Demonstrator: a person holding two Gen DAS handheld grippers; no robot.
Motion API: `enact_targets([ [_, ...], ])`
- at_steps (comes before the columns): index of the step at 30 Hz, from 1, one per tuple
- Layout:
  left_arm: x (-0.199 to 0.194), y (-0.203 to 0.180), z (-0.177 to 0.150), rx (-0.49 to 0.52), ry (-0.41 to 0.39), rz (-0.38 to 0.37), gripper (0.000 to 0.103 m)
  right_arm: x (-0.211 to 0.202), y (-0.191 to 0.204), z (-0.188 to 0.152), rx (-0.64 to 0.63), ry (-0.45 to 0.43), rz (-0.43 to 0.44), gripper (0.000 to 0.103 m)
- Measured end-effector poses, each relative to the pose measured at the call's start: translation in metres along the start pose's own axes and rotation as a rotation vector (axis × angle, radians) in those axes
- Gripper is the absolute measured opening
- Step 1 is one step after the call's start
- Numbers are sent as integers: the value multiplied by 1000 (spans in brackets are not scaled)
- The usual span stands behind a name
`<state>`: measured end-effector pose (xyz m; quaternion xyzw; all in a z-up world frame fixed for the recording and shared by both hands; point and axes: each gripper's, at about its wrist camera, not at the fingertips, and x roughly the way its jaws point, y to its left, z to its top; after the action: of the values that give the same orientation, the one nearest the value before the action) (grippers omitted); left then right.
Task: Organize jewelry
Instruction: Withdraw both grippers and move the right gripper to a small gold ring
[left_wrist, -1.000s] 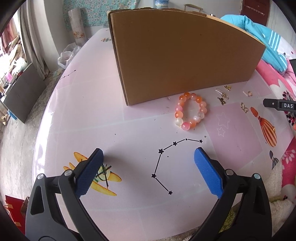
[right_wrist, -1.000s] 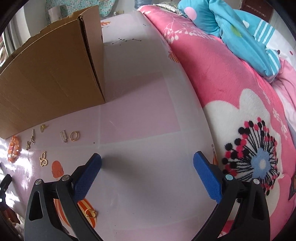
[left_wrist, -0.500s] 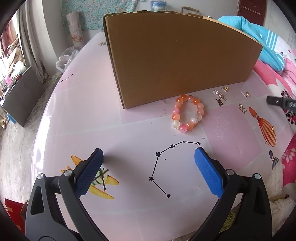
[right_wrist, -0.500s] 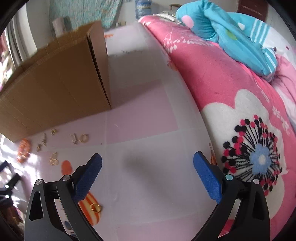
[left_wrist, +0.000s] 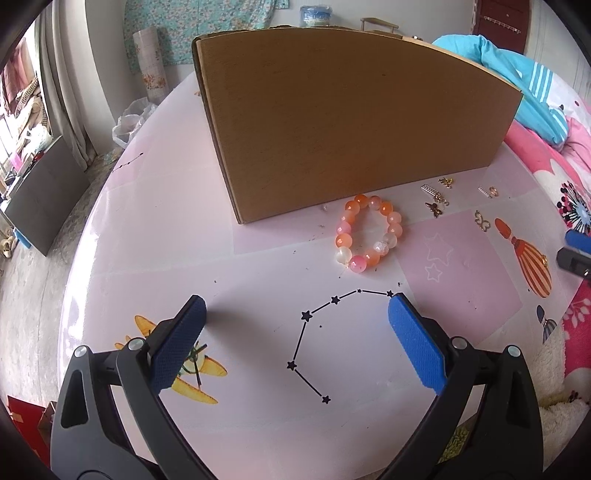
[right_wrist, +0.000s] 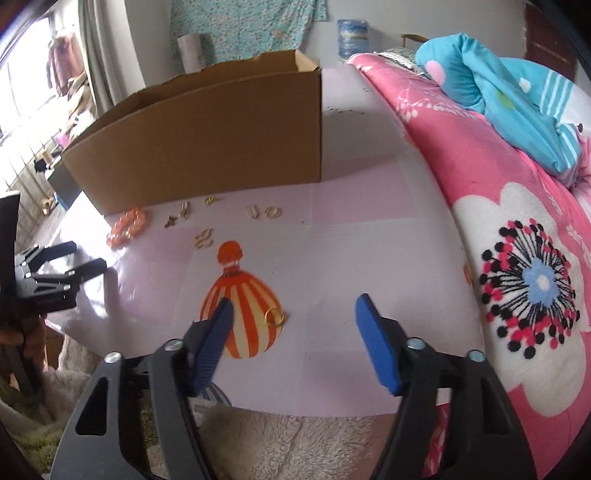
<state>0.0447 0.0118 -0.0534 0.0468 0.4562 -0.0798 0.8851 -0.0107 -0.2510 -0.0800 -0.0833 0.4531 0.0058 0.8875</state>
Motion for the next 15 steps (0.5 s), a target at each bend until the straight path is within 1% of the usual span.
enact_targets([
  [2,1,-1,1,2,0,-1,96,3,3,-3,-8,5,21,48],
  [6,0,-3,4,10,8,4,95,6,8,-6,-51,-2,42,36],
  [8,-6,-5,4,19,-21,16,94,7,10,-8,-65,-1,47,32],
  [9,-11,-8,5,31,-43,10,93,8,10,-9,-67,1,52,28],
  [12,-26,-19,9,70,-91,-17,89,11,8,-11,-65,-1,68,24],
  [13,-28,-23,11,77,-101,-32,83,12,7,-12,-66,-3,69,22],
  [15,-34,-33,17,93,-118,-72,78,13,5,-11,-66,-9,76,21],
])
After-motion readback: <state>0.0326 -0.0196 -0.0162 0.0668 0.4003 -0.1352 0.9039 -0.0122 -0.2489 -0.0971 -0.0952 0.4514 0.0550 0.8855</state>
